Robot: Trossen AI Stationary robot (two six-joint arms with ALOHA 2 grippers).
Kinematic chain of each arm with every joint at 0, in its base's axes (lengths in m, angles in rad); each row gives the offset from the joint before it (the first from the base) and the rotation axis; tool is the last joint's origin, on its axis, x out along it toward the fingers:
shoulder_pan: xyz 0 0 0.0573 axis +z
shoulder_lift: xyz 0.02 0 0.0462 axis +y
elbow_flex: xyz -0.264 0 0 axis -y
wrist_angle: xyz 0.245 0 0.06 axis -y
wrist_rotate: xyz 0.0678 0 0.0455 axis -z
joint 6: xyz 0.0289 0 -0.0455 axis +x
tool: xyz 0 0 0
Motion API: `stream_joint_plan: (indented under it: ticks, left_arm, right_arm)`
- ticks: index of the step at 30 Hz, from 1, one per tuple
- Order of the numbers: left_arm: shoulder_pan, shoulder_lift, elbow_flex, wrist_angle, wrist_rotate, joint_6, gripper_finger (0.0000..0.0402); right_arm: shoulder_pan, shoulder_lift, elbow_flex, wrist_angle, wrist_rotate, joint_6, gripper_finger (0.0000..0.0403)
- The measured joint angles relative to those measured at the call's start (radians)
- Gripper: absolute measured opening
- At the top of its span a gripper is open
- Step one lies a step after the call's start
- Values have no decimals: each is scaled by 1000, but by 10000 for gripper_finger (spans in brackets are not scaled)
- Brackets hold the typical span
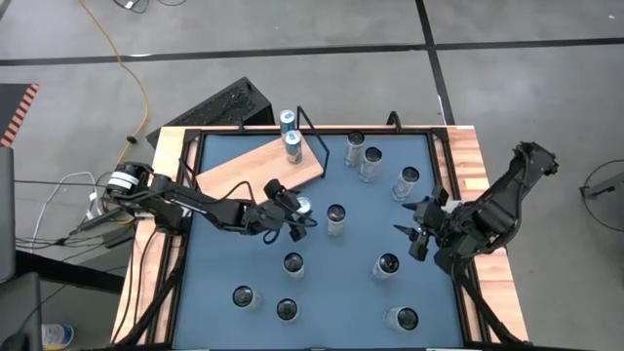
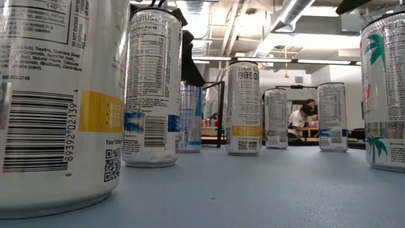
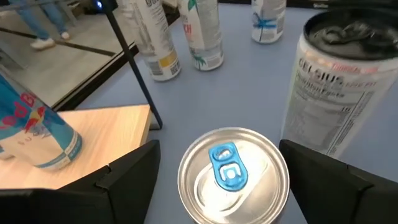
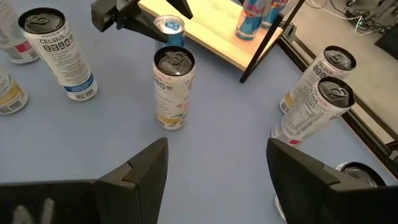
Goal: Place canned beverage on shelf
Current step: Put the blue can aligned with the other blue soda can on the shelf
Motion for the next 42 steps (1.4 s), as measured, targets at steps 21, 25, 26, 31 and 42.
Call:
stream_joint_plan:
  ticks: [21,25,26,31,42]
  left_arm:
    - [13,-35,35,-14,206,91,231]
    - [42,-86,72,-53,297,193,231]
    - [55,-101,78,-74,323,222,231]
    - [159,-192,91,-168,485,319,231]
    - [507,-285,93,-198,1177,495,233]
  right_arm:
    - [0,0,0,2,2,1,256]
    - [0,0,0,2,4,1,256]
    - [0,0,0,3,5,1,256]
    - [0,0,0,3,5,1,256]
    - [0,0,0,7,8,-3,256]
